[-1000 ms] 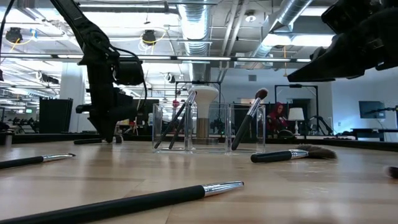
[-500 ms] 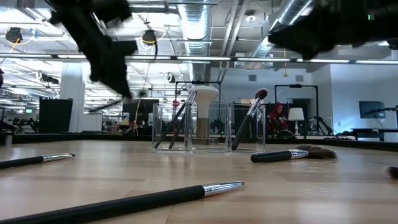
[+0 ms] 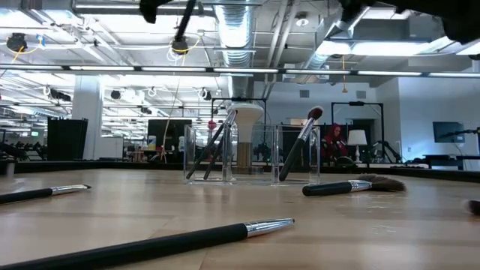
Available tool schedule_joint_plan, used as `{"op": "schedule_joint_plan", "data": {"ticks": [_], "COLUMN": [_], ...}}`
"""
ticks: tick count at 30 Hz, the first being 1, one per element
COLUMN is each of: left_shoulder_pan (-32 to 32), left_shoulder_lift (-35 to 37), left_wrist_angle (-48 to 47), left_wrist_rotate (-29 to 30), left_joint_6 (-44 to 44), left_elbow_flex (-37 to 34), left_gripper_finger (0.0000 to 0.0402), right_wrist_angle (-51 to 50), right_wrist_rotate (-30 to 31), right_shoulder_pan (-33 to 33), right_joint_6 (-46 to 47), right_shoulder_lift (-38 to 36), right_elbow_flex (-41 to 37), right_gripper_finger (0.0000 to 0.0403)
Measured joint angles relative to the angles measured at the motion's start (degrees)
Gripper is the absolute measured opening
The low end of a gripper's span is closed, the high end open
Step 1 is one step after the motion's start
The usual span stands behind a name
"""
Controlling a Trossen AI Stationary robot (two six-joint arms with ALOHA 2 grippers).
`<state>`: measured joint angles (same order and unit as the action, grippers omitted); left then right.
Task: Put items in baskets/containers
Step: Put the black foundation brush into the transparent organizer
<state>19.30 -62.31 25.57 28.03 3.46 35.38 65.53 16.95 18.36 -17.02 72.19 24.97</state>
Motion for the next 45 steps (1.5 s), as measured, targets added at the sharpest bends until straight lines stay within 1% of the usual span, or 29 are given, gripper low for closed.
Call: {"op": "schedule_joint_plan", "data": {"ticks": [2,4,7,9,12,16,20,22,25,31,35,40,45], "left_shoulder_pan": [-1.6,-3.7,-7.1,-9.0,-10.3,-9.4,-7.4,-6.3,-4.9,-4.6,-4.8,-4.7,-4.8], "left_shoulder_lift": [-2.6,-4.8,-6.7,-7.1,-7.1,-7.5,-8.9,-9.9,-12.7,-19.2,-19.7,-19.6,-19.6], "left_wrist_angle": [3.8,7.8,13.8,15.5,16.0,15.9,16.3,17.1,20.0,30.0,31.2,31.4,31.5], "left_wrist_rotate": [-0.5,-2.7,-10.6,-16.0,-19.3,-20.2,-20.9,-20.8,-20.9,-21.0,-20.8,-20.8,-20.8], "left_joint_6": [1.8,2.6,2.6,2.0,0.0,-0.7,-0.9,-1.0,-0.9,-0.6,0.6,0.6,0.6], "left_elbow_flex": [0.0,0.0,0.7,1.5,2.3,2.3,2.3,2.3,2.3,2.3,2.3,2.3,2.3], "left_gripper_finger": [0.0044,0.0042,0.0037,0.0038,0.0042,0.004,0.0038,0.004,0.004,0.0039,0.0041,0.0038,0.0041], "right_wrist_angle": [-2.9,-5.8,-9.0,-9.8,-10.0,-11.5,-13.5,-15.4,-15.6,-17.2,-18.5,-18.9,-18.9], "right_wrist_rotate": [-2.5,-4.0,-4.8,-4.9,-4.9,-4.9,-4.9,-5.0,-5.0,-5.2,-5.2,-5.2,-5.2], "right_shoulder_pan": [-0.7,-1.5,-2.2,-2.5,-2.5,-2.5,-3.0,-3.2,-3.2,-3.1,-3.0,-3.0,-3.8], "right_joint_6": [-0.2,-1.4,-4.5,-6.1,-7.0,-4.9,0.3,3.1,5.5,7.7,9.5,9.7,13.8], "right_shoulder_lift": [1.3,2.9,6.3,8.4,11.0,13.1,13.5,13.5,13.5,13.5,13.5,13.5,13.5], "right_elbow_flex": [2.9,5.9,10.2,12.9,15.6,17.4,17.4,17.4,17.4,17.4,17.4,17.4,17.4], "right_gripper_finger": [0.0095,0.0095,0.0095,0.0095,0.0095,0.0095,0.0103,0.0115,0.0138,0.0181,0.0198,0.0203,0.0193]}}
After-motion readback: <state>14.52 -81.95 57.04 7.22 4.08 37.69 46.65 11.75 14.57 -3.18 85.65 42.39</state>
